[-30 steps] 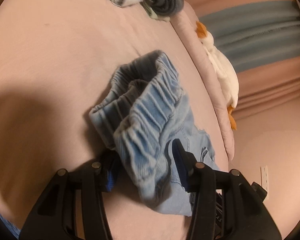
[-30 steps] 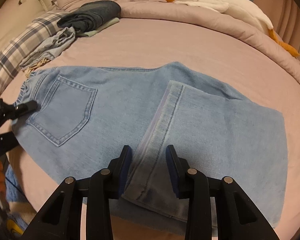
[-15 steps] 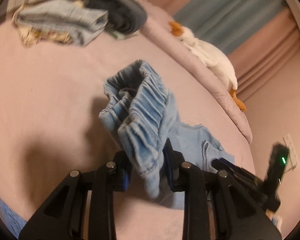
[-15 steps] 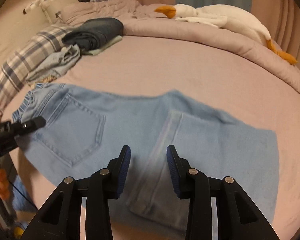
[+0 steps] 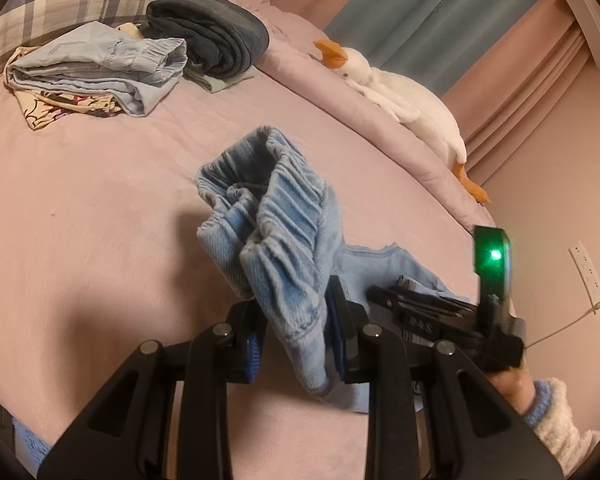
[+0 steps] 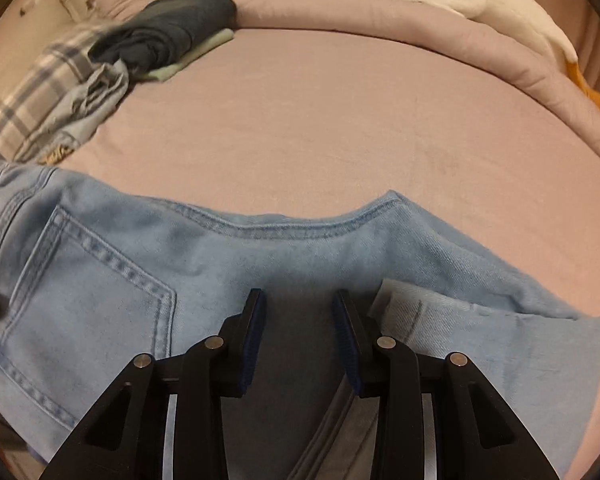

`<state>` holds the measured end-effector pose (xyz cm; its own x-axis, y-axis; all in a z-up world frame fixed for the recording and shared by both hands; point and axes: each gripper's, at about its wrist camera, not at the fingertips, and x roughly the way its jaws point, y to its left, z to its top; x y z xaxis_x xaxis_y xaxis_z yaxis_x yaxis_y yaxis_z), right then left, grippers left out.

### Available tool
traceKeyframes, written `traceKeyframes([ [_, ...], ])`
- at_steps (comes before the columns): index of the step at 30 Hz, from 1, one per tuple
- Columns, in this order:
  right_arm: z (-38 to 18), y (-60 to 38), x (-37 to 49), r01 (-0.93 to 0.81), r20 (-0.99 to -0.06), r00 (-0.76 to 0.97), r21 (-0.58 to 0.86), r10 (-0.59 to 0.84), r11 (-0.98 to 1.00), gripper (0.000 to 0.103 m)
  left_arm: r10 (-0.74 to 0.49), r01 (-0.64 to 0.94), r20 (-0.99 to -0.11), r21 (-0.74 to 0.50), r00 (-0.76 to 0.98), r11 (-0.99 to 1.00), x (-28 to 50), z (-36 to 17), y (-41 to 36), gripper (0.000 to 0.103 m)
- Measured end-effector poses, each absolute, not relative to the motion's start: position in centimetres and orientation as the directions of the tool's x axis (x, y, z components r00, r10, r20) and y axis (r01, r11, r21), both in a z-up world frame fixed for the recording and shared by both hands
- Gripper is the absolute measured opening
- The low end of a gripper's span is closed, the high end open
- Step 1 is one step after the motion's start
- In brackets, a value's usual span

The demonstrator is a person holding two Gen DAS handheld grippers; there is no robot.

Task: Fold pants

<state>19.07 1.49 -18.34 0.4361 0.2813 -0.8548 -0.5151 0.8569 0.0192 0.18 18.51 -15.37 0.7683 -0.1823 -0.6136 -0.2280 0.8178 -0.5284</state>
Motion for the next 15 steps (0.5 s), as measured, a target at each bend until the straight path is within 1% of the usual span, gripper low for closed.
traceKeyframes([
  [2,-17.7,1.4,18.0,-0.524,-0.866,0.422,0.011,0.270,0.852,0.037,-0.179,-0.225,-0.616,-0.520,0.767,0.824,0.2,-15.3,18.4,0.027],
  [6,-16.7,0.3,13.6,-0.590,-0.861,0.398,0.024,0.316,0.807,0.037,-0.171,-0.225,-0.621,-0.506,0.765,0.833,0.3,-15.1,18.0,0.027],
  [8,-17.7,-0.2,12.1,-0.607,-0.884,0.357,0.027,0.302,0.795,0.037,-0.165,-0.226,-0.628,-0.495,0.760,0.839,0.5,-15.1,17.6,0.027],
  [12,-18.7,-0.4,10.5,-0.619,-0.873,0.394,-0.022,0.287,0.785,0.037,-0.151,-0.217,-0.630,-0.468,0.762,0.857,0.7,-14.1,16.8,0.027],
  [13,-18.6,-0.4,10.5,-0.619,-0.874,0.390,-0.018,0.288,0.785,0.037,-0.153,-0.205,-0.624,-0.463,0.766,0.862,0.7,-13.6,16.6,0.027],
  [15,-18.1,-1.0,10.6,-0.614,-0.876,0.362,0.035,0.320,0.789,0.037,-0.158,-0.177,-0.614,-0.448,0.773,0.876,1.0,-12.6,15.9,0.027],
])
